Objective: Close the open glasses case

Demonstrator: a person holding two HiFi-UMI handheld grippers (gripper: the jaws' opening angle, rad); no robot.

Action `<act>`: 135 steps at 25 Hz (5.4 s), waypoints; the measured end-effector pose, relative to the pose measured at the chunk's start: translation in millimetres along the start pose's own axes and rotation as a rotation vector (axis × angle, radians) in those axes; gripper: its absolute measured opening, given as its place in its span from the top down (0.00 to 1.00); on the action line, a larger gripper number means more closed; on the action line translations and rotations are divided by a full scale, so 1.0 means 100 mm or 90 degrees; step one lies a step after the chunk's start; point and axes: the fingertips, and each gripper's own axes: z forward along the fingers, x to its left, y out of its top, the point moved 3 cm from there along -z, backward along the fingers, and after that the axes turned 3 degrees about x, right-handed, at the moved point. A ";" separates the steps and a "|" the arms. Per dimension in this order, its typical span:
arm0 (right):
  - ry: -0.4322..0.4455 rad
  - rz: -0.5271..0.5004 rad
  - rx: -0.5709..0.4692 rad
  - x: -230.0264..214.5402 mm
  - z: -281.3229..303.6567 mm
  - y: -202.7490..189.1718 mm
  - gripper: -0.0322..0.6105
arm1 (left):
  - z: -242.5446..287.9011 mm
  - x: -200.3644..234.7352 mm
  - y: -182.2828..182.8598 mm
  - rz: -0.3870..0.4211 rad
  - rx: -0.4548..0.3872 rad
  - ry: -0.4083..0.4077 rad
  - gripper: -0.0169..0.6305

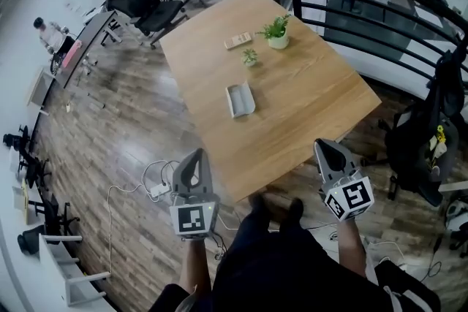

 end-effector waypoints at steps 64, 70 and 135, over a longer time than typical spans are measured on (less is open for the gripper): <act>0.037 0.021 0.064 0.22 2.75 0.03 0.82 | 0.77 1.71 -0.88 -0.141 0.039 0.095 0.98; 0.007 0.099 0.171 -0.09 3.41 -0.74 0.82 | 0.51 1.81 -0.98 -0.147 0.057 0.143 0.98; 0.185 -0.185 0.600 0.67 4.03 -2.56 0.93 | 0.24 1.97 -1.26 -0.176 0.110 0.209 0.98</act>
